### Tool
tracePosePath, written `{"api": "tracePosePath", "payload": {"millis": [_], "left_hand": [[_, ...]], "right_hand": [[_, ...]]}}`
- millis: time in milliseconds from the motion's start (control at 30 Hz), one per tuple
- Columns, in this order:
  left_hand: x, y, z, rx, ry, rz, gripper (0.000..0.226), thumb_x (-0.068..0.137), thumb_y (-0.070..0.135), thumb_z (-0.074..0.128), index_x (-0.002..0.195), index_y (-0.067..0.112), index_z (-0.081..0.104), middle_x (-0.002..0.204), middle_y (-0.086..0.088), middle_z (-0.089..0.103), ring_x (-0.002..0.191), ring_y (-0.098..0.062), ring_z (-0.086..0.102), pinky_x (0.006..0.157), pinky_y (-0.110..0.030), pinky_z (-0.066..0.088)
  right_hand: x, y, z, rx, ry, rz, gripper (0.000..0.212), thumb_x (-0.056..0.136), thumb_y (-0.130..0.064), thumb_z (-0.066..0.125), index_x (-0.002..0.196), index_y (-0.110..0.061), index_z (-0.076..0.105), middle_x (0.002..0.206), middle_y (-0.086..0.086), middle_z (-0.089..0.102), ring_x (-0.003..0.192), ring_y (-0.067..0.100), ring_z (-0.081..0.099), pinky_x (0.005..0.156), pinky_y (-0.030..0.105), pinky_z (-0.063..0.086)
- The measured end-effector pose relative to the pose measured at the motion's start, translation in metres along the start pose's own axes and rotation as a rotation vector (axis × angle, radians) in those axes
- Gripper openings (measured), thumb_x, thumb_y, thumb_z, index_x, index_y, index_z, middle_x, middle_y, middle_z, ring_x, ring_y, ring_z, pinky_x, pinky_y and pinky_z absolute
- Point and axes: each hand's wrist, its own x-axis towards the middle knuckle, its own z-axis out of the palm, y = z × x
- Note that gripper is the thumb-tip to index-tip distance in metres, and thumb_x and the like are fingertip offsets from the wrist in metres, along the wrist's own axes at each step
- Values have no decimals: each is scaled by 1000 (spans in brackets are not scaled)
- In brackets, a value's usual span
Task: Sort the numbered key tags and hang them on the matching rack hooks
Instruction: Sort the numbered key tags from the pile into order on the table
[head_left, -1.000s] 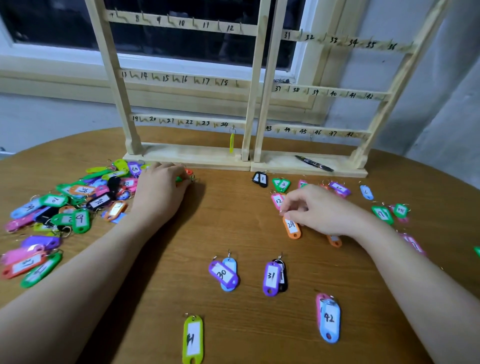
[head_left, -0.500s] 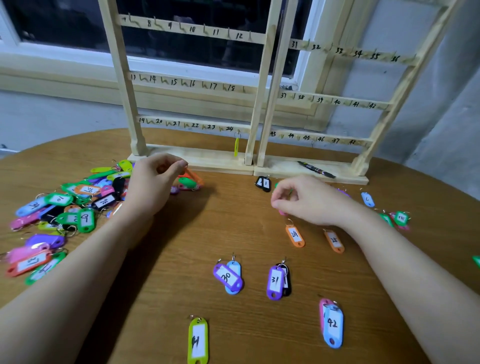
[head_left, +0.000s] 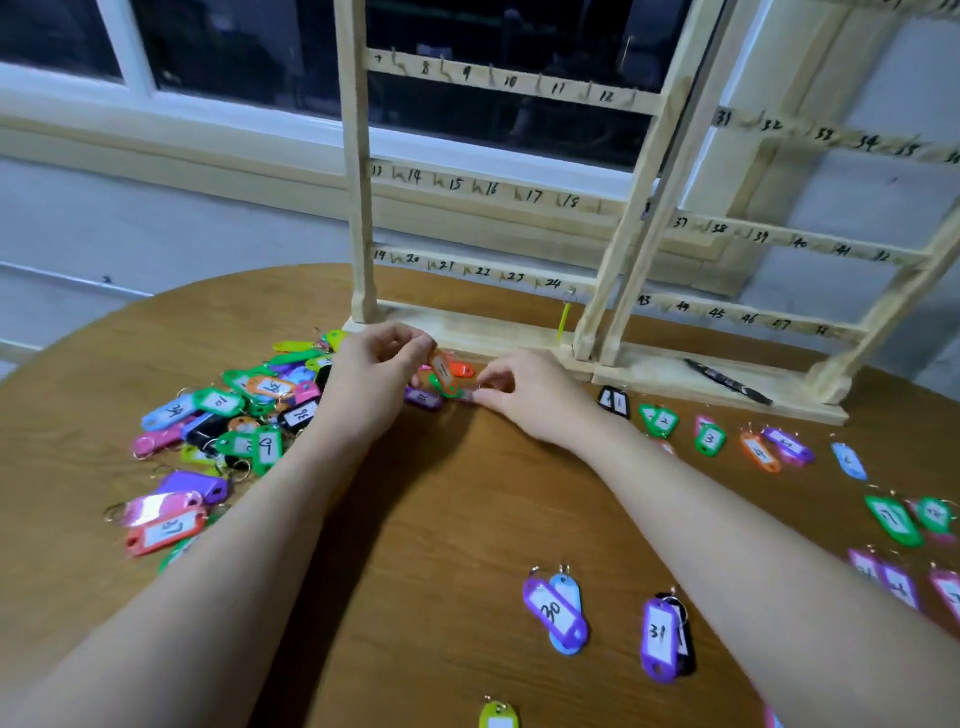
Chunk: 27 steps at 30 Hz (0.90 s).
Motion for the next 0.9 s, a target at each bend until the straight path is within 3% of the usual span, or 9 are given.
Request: {"api": "tracePosePath", "payload": {"millis": [100, 233, 367, 467, 567, 700, 767, 900], "left_hand": [[2, -2, -1, 2, 1, -45, 15, 97, 17, 62, 84, 13, 69, 67, 3, 70, 56, -5, 56, 55, -17, 44], [2, -3, -2, -7, -10, -88, 15, 97, 21, 60, 88, 11, 67, 69, -2, 72, 61, -15, 60, 61, -30, 47], [-1, -1, 2, -45, -60, -144, 15, 100, 25, 58, 90, 16, 64, 61, 2, 67, 64, -25, 61, 61, -32, 46], [-8, 3, 6, -139, -136, -163, 16, 101, 24, 58, 89, 15, 65, 68, -2, 65, 65, -21, 58, 66, -34, 45], [-13, 6, 12, -152, -276, -132, 8, 101, 13, 60, 96, 8, 64, 78, -5, 70, 67, -16, 56, 64, -29, 46], [-18, 3, 18, -47, -468, -25, 7, 96, 2, 64, 99, 8, 60, 96, -17, 72, 78, -11, 65, 66, -25, 52], [-21, 2, 20, -31, -513, -22, 13, 94, 3, 67, 104, 8, 61, 98, -15, 69, 84, -13, 67, 70, -28, 54], [-25, 3, 22, 49, -557, -8, 19, 89, 2, 73, 106, 8, 65, 92, -4, 70, 73, -10, 65, 70, -20, 52]], "right_hand": [[7, 1, 6, 89, 49, -5, 11, 91, -35, 73, 93, -25, 79, 87, -9, 68, 85, 12, 60, 75, 32, 46], [0, 1, -3, 188, 43, 15, 13, 95, -30, 69, 87, -24, 78, 82, -14, 68, 80, 1, 59, 73, 27, 43], [-21, 2, -17, 352, 38, 47, 12, 98, -22, 65, 90, -17, 72, 77, -3, 72, 73, 13, 70, 61, 34, 58], [-43, 10, -25, 545, 24, 82, 12, 100, -15, 62, 91, -8, 68, 83, 0, 76, 76, 18, 75, 56, 33, 58], [-69, 18, -33, 662, 36, 135, 12, 100, -13, 62, 96, -3, 66, 89, 12, 77, 80, 25, 76, 54, 31, 58], [-98, 26, -40, 766, 18, 213, 12, 101, -13, 60, 97, -3, 65, 92, 10, 78, 81, 27, 75, 56, 32, 58], [-108, 30, -43, 810, 25, 234, 13, 101, -12, 59, 98, 0, 64, 93, 12, 78, 82, 32, 75, 56, 32, 57], [-118, 35, -47, 776, -6, 200, 16, 103, -15, 56, 101, 1, 61, 95, 11, 78, 65, 29, 69, 43, 29, 46]]}}
